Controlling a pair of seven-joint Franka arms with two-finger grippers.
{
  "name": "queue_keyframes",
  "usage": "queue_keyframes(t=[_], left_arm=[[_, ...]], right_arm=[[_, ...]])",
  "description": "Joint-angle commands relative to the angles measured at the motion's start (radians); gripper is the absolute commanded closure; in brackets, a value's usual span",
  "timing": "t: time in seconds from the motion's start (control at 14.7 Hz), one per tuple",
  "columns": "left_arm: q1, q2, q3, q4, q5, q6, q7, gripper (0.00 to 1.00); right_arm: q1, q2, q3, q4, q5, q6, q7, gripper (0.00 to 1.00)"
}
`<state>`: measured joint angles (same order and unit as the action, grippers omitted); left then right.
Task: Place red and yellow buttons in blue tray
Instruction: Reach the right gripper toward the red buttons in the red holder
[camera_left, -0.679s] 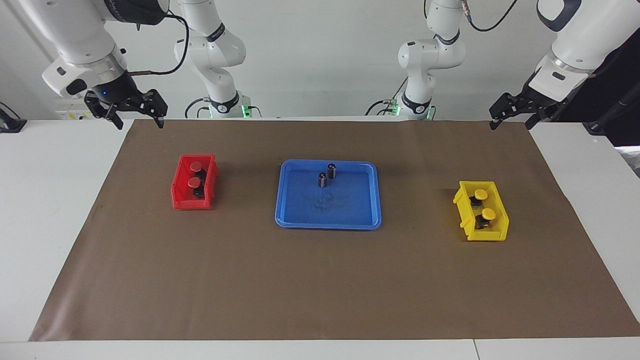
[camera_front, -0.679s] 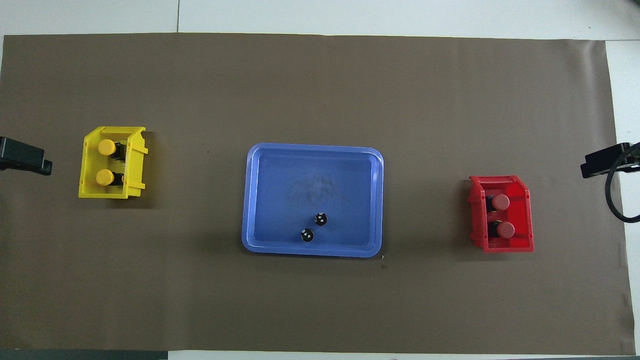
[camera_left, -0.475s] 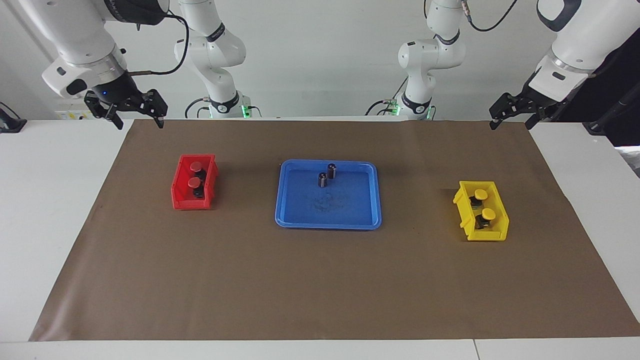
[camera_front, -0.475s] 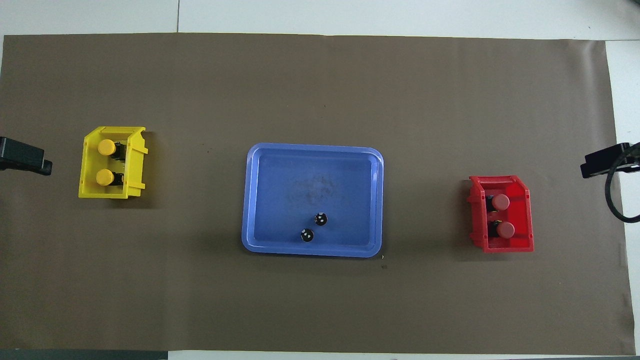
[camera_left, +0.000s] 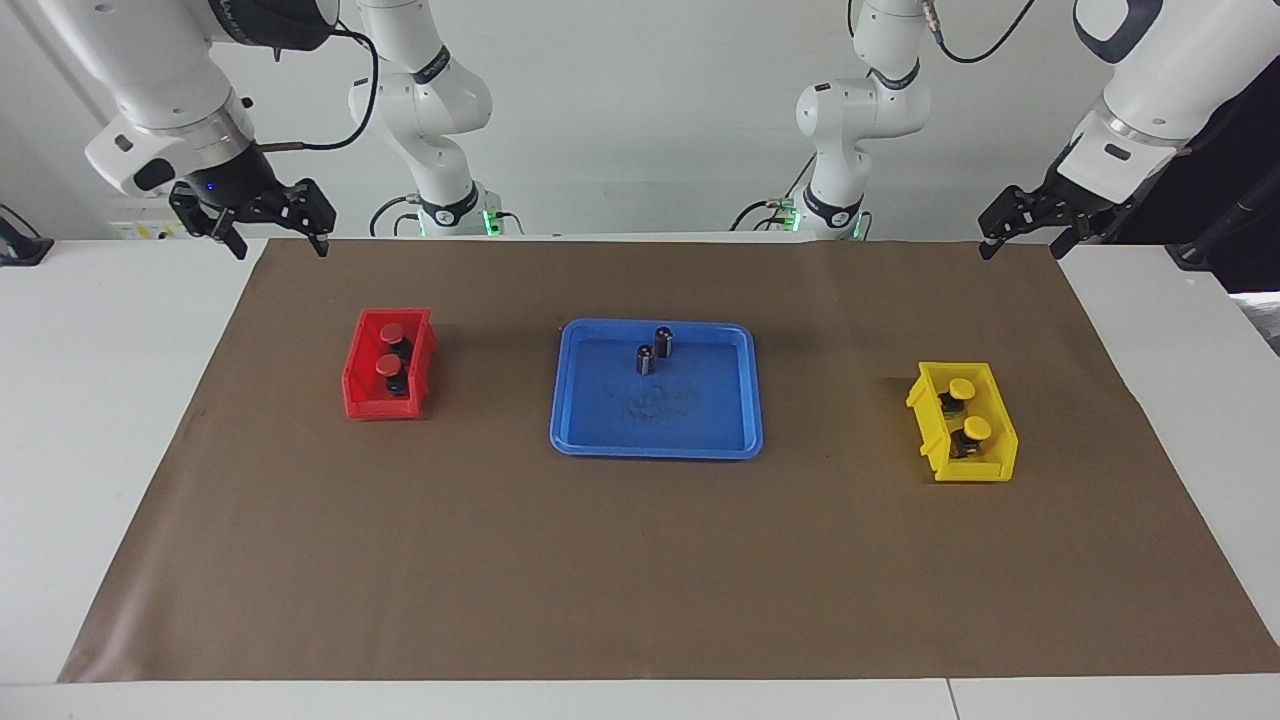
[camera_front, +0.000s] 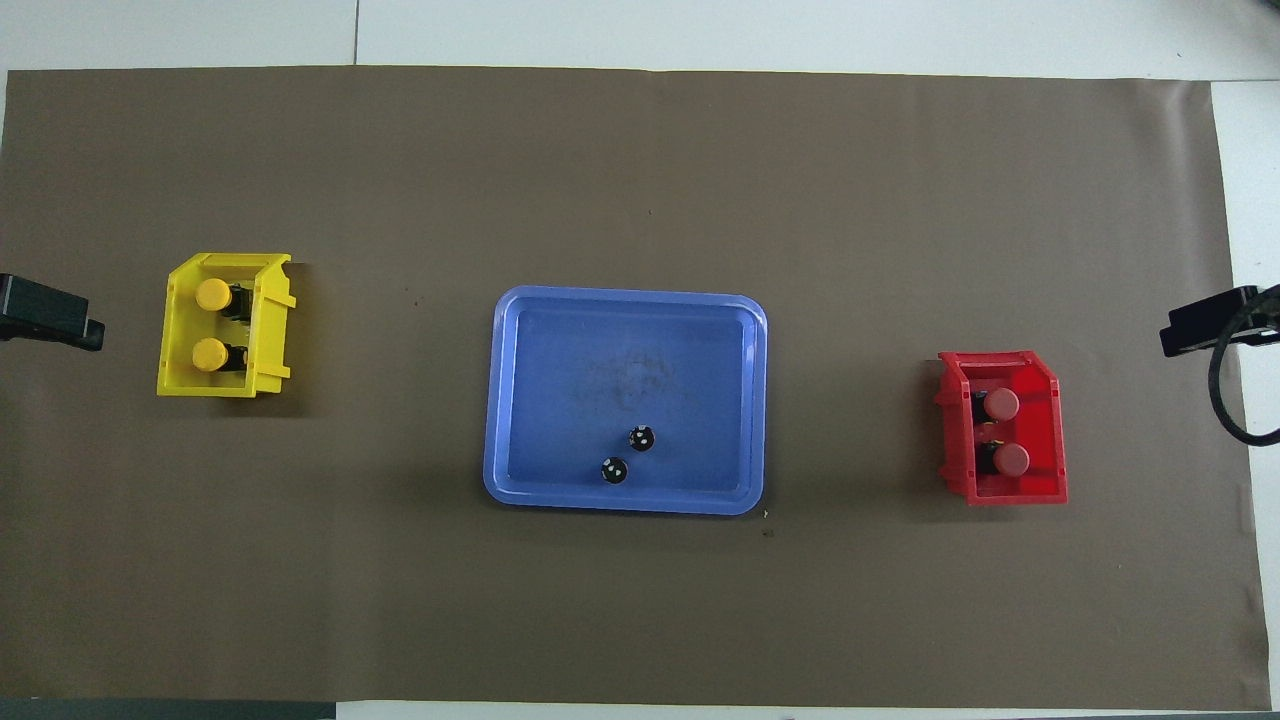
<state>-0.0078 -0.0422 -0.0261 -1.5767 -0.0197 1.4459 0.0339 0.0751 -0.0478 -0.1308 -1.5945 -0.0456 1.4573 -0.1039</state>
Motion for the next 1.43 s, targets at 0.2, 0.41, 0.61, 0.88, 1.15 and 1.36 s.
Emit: queue_keyframes(t=[0.2, 0.41, 0.61, 0.88, 1.15, 1.36], left_arm=[[0.005, -0.027, 0.000, -0.025, -0.009, -0.009, 0.009, 0.00], [0.005, -0.028, 0.000, -0.028, -0.009, -0.010, 0.009, 0.00], [0.005, -0.028, 0.000, -0.029, -0.009, -0.010, 0.009, 0.00], [0.005, -0.028, 0.000, -0.029, -0.009, -0.009, 0.009, 0.00], [0.005, -0.028, 0.000, -0.029, -0.009, -0.010, 0.006, 0.00], [0.005, -0.028, 0.000, -0.029, -0.009, -0.005, 0.007, 0.00]], right_arm=[[0.002, -0.021, 0.005, -0.036, 0.004, 0.038, 0.010, 0.00], [-0.011, -0.024, 0.004, -0.064, 0.019, 0.038, 0.009, 0.00], [-0.002, -0.049, 0.003, -0.188, 0.036, 0.154, 0.012, 0.03], [-0.004, -0.046, 0.003, -0.312, 0.036, 0.300, 0.004, 0.04], [0.000, -0.029, 0.003, -0.439, 0.036, 0.440, 0.000, 0.07], [-0.005, -0.030, 0.003, -0.522, 0.036, 0.540, 0.001, 0.09]])
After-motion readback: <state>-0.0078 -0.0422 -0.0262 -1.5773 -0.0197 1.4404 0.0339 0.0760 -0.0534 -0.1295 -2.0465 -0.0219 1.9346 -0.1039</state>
